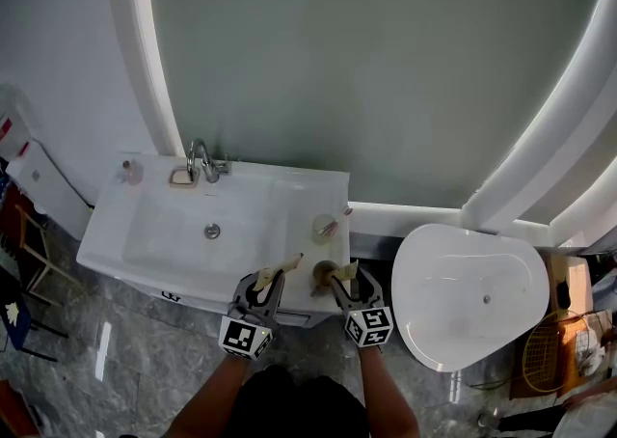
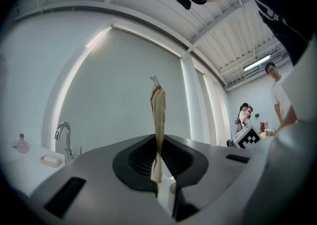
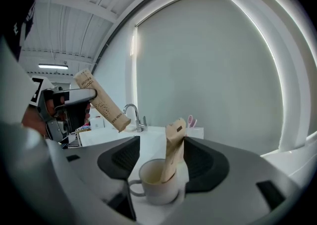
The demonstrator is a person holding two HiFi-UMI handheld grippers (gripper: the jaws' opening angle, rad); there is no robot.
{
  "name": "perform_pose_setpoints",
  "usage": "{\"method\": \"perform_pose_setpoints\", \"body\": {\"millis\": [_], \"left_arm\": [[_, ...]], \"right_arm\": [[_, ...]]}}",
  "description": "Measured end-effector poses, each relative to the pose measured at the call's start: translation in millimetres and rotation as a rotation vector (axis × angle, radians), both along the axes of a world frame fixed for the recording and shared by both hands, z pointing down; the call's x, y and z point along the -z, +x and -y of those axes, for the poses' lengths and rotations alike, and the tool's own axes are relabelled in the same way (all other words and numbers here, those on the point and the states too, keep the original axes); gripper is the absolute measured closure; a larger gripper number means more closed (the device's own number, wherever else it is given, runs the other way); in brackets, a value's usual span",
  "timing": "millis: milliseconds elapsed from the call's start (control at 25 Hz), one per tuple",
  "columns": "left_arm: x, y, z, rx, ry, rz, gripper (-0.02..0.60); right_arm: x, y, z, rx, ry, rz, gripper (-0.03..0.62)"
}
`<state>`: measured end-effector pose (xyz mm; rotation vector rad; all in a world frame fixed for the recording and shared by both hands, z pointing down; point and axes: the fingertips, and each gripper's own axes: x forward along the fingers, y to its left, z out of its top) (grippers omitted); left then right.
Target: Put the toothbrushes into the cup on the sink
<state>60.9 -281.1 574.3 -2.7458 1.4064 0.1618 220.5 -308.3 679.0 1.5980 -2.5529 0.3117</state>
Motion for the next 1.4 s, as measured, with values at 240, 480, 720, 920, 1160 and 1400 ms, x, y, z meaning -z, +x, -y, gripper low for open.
{"method": "perform_pose_setpoints", "body": {"millis": [240,480,720,920,1160,1400], "left_arm": [[5,2,0,-0.005,0.008,-0.002,0.535],[16,6,-2,-0.008,0.011,0.002,0.535],[40,16,-5,-0.014,0.008,0.003,0.535],[57,21,-11,-0.014,0.014,0.005,0.535],[59,21,-17,0.008,0.005,-0.007,0.535],[54,23,-21,0.018,-0.014,-0.011,0.535]], "right_arm": [[7,5,-3,-0.023,0.025,-0.004,0.309],[44,16,-5,-0.039,0.089,0.002,0.307],[89,20,-15,-0.035,0.134,0.002,0.307],[120,21,-31,-0.028,0.166,0.01,0.307],[145,16,-50,0.001,0.222,-0.031,0.307],[154,12,-62,0.003,0.252,-0.028,0.307]]}}
